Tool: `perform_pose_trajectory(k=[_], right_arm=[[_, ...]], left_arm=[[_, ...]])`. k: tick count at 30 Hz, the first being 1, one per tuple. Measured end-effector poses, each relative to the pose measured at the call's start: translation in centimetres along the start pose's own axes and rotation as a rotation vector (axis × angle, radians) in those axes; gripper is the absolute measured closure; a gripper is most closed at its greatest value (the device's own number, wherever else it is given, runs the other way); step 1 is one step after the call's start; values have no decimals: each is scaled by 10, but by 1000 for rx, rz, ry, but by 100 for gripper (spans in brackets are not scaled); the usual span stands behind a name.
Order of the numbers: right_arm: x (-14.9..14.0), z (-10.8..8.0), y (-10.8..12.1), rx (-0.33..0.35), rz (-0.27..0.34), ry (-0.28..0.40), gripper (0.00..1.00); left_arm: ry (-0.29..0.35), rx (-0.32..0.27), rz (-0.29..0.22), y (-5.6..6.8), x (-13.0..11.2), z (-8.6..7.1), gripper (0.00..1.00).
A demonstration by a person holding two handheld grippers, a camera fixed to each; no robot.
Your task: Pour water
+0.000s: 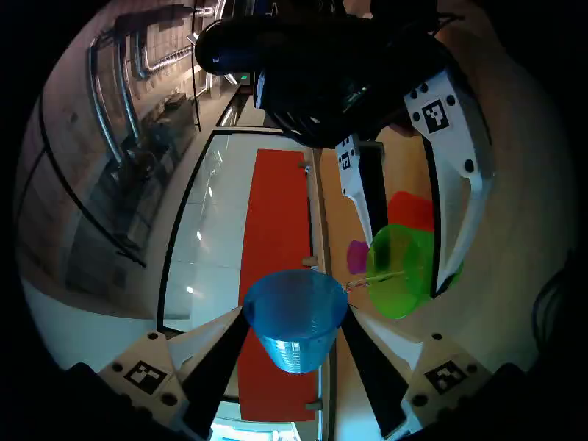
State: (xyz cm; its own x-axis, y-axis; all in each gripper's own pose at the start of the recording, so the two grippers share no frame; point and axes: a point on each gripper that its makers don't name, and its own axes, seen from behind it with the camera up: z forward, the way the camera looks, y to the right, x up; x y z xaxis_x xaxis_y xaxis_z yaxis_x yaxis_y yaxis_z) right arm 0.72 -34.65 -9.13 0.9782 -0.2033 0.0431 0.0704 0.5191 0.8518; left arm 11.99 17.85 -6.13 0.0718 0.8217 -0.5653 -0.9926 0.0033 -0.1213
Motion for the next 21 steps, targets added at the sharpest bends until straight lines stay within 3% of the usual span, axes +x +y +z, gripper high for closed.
perform_pose_trajectory(k=[21], right_arm=[[4,1,0,-5,6,8,9]], left_arm=[[5,6,53,2,6,4,14]])
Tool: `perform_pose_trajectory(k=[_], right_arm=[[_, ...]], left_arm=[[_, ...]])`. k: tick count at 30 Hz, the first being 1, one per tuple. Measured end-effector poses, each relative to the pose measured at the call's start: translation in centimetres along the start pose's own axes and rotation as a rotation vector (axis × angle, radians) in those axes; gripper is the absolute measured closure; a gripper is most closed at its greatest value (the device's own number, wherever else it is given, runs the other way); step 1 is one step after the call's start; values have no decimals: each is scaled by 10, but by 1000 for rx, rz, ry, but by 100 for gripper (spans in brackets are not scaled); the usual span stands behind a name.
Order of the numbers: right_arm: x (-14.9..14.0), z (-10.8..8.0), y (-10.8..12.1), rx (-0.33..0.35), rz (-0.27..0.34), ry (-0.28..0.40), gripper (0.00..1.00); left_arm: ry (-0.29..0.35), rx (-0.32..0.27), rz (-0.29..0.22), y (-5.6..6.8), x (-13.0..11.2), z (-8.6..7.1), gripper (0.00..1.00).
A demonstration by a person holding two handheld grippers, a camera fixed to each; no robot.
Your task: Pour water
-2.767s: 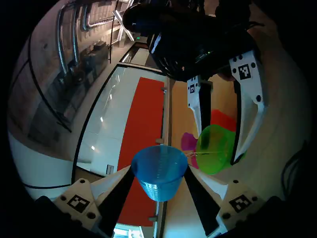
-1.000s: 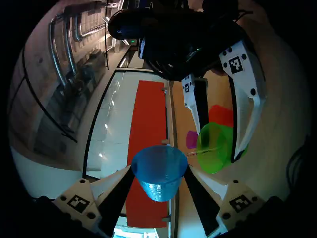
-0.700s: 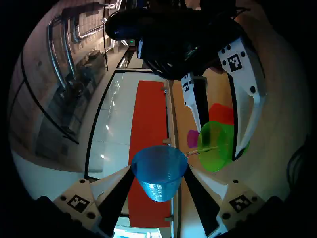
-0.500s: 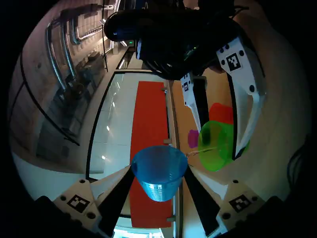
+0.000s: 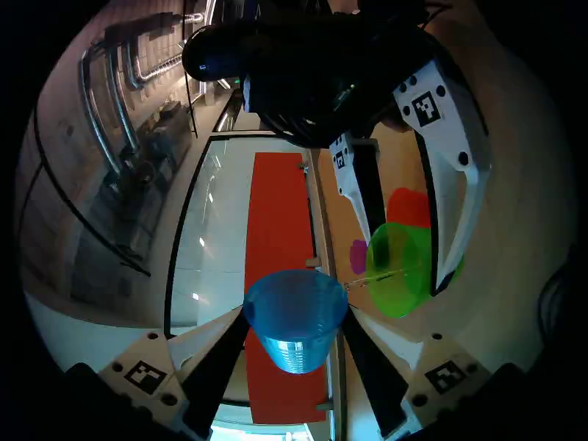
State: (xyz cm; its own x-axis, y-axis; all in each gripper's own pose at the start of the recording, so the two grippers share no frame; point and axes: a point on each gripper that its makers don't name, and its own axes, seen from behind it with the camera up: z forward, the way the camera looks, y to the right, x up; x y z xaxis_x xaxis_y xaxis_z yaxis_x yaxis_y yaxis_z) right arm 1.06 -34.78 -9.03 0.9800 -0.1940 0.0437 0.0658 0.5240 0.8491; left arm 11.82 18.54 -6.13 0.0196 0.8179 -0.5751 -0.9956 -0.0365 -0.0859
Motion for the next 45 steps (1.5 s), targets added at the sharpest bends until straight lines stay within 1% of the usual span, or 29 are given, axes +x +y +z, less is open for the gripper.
perform_pose_trajectory(k=[18,24,27,30,36,38,41,45], right_arm=[[0,-2,2,-5,2,4,9],[1,-3,3,-8,5,7,9],[2,-3,2,-8,6,7,9],[3,-2,2,-8,7,9,9],[2,-2,2,-9,13,10,9],[2,-2,3,-11,14,9,9],[2,-3,4,-13,15,8,9],[3,-3,4,-16,18,9,9]], left_arm=[[13,16,64,-4,8,2,14],[16,23,95,-4,10,3,14],[15,24,101,-4,10,3,14],[14,23,95,-3,9,3,14],[11,26,58,-5,5,5,14],[10,25,24,-5,3,6,14],[9,21,-48,-5,-2,8,14],[5,14,-172,-6,-10,11,14]])
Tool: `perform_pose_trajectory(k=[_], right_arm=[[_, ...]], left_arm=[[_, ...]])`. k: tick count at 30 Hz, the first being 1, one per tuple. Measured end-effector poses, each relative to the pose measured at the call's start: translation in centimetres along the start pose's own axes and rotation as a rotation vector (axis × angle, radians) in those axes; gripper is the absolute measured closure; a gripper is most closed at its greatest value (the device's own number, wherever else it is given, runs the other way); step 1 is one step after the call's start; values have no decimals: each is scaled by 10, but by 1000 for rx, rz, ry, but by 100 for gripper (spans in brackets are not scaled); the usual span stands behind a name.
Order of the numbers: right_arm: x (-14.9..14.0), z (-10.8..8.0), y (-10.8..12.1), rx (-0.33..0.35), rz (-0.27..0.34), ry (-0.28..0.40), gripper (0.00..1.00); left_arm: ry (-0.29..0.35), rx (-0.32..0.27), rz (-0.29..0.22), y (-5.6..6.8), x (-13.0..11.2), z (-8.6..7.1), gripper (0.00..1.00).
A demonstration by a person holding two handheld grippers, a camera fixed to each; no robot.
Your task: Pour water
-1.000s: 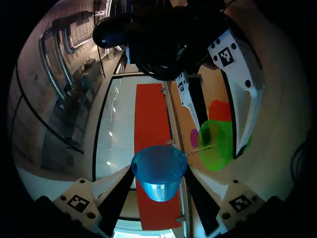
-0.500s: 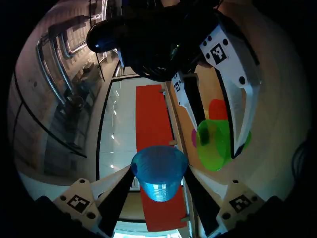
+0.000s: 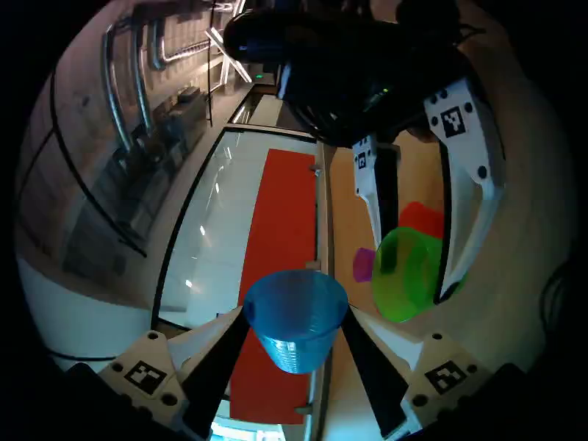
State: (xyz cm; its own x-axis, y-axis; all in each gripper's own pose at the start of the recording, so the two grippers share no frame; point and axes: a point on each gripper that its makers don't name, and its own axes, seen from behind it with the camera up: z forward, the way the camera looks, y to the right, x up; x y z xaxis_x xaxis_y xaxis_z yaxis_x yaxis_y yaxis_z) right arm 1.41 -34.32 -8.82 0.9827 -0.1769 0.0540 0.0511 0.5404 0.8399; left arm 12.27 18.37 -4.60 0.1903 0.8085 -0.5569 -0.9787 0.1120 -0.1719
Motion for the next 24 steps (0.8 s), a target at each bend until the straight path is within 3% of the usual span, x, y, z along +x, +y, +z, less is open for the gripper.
perform_pose_trajectory(k=[8,14,18,21,24], right_arm=[[2,0,0,-2,-1,0,9],[5,0,-1,-2,-3,3,9],[6,0,-1,-5,-1,5,9],[6,-1,-1,-7,1,5,9],[7,-3,-1,-9,3,7,9]], left_arm=[[-1,-29,-324,-2,-11,3,14],[-23,-73,-622,-1,-26,5,14],[-46,-115,-837,6,-36,10,14],[-61,-135,-970,9,-43,14,14],[-66,-144,-1055,9,-48,16,14]])
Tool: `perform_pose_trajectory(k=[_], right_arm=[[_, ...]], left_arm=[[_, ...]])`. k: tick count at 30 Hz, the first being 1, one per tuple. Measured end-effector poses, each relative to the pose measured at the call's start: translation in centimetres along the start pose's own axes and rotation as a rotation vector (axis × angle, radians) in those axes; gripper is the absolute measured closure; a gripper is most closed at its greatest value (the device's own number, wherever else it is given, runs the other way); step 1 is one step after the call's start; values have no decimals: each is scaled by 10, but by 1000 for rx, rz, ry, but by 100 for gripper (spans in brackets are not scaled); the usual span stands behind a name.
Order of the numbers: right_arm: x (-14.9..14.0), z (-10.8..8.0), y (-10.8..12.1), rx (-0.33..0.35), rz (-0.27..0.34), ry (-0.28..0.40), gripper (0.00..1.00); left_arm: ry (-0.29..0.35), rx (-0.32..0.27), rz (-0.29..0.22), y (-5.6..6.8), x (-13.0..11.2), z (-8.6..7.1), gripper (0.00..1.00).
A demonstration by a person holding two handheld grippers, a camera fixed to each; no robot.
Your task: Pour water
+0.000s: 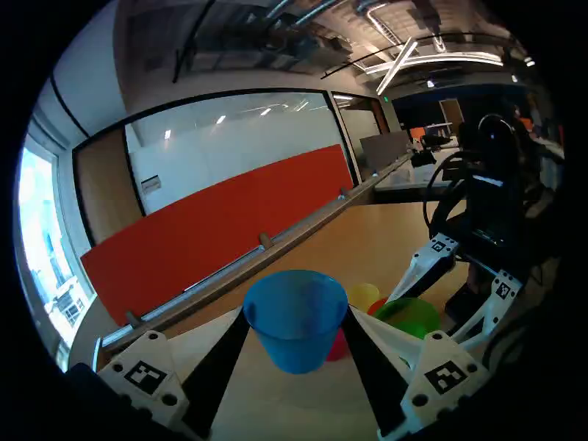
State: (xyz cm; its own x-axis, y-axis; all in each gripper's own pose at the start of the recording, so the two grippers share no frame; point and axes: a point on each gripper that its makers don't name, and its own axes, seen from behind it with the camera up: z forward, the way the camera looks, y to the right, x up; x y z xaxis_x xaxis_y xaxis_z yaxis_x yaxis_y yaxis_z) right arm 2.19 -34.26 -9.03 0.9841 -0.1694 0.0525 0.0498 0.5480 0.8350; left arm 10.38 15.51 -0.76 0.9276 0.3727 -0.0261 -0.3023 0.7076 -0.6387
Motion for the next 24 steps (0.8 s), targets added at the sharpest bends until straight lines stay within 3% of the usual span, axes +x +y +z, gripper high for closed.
perform_pose_trajectory(k=[12,24], right_arm=[[12,-10,8,-12,40,13,9],[34,-37,52,-91,6,11,9]], left_arm=[[-86,-13,-129,-2,-36,16,14],[-168,-2,-168,-8,-72,32,14]])
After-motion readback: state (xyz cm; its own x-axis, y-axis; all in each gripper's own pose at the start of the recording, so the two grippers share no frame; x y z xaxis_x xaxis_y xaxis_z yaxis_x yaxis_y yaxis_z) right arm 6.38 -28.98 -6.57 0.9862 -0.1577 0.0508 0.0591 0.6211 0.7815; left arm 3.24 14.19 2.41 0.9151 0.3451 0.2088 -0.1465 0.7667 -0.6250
